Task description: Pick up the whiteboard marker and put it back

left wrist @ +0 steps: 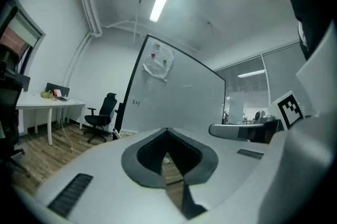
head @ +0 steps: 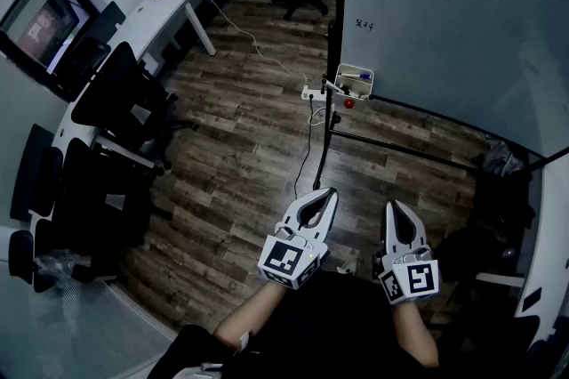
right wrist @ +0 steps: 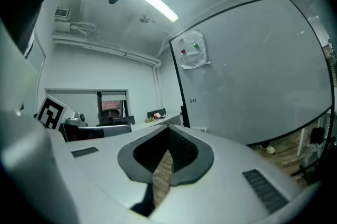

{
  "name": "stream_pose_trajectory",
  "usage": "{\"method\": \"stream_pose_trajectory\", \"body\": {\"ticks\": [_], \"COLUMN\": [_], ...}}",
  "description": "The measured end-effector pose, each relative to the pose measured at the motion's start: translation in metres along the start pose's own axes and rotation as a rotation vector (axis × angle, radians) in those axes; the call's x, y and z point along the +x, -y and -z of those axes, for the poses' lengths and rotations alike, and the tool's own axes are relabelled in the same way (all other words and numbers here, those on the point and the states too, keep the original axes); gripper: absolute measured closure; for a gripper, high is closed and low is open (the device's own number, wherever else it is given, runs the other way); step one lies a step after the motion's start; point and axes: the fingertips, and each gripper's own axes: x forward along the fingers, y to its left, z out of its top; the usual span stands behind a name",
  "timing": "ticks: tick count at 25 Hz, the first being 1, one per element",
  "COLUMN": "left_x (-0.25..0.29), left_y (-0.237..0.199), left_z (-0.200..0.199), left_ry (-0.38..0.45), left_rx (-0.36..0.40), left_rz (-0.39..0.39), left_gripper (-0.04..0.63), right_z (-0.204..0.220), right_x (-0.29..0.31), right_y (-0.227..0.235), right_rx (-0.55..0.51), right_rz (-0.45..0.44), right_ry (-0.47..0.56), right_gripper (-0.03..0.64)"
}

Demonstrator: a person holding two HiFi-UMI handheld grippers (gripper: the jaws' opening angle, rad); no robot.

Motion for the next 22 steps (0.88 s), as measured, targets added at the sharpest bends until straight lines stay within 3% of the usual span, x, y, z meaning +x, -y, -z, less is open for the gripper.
{"method": "stream_pose_trajectory", "body": {"ticks": [22], "left_x": [-0.007], "left_y": [-0.017], "left_z": [0.004], "left_ry": [0.001], "left_rx": [0.016], "left_rz": [0.049], "left_gripper": [0.588], "right_z": [0.007], "right_x": [0.011], "right_y": [-0.017], "right_rx": [0.012], "right_rz": [0.034], "right_ry": [0.007], "right_gripper": [0.611]}}
